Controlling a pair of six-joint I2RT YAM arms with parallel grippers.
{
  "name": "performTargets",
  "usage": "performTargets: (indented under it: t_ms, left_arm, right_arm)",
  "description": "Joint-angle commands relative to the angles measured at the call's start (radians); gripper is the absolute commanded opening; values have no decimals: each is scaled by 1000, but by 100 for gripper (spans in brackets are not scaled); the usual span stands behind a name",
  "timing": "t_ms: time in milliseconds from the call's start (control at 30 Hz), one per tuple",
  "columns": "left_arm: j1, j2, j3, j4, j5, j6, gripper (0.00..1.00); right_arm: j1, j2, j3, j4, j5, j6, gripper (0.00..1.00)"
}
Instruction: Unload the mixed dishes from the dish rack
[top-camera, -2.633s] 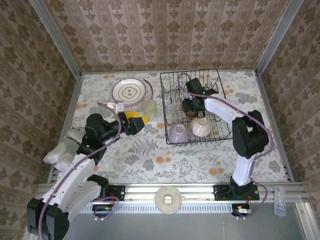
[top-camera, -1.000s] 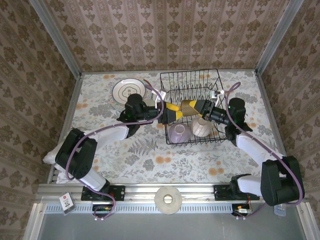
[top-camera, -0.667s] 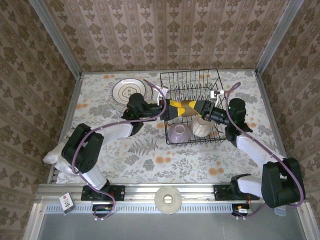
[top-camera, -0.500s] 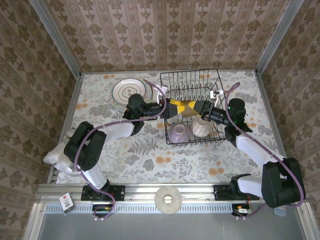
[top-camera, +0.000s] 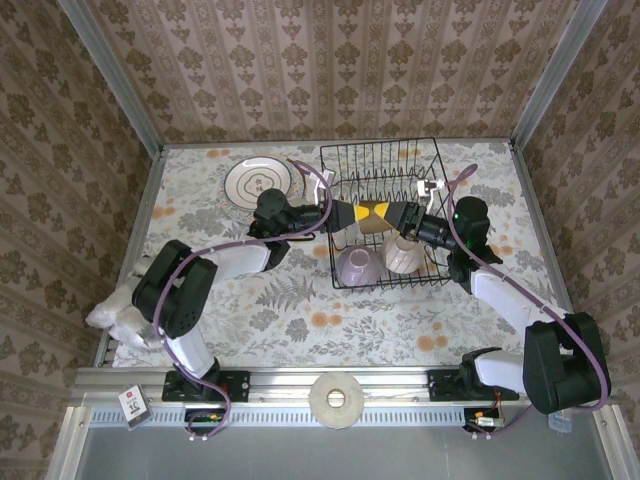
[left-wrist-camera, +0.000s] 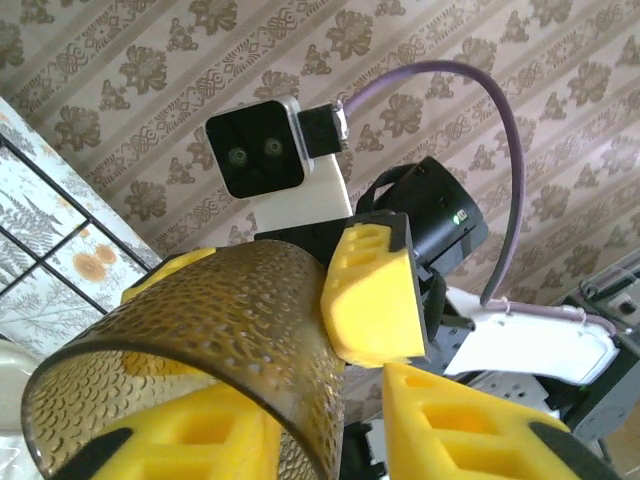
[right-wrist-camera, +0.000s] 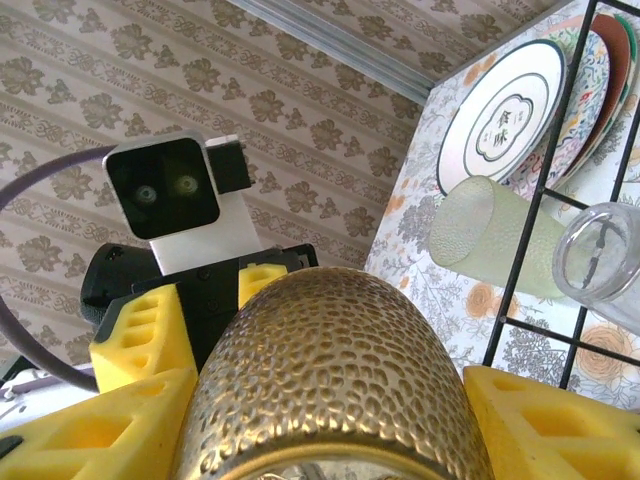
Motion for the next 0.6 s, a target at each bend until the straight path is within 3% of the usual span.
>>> performTargets:
  t_ms: [0,100,267,367,467,567]
  left_arm:
    - [-12,1,49,84,5,-40,20]
    - [-12,2,52,79,4,-56,2]
    - [-11,1,44,76,-13,-59,0]
    - [-10,0,47,56,-22,-44,0]
    - [-8,-22,46,-66,-58,38,0]
    - [0,-60,50,-195,-105,127,0]
  right_arm:
    - [21,12,12,-18,-21,-41,40]
    - [23,3,14,-30,-20,-51,40]
    - [28,-11,9,-27,-21,-59,45]
    - [30,-26,0,-27,-15,-66,64]
    - [51,-51,1,-30,-20,-95,100]
    - [98,-96,23,-143,11,-210,100]
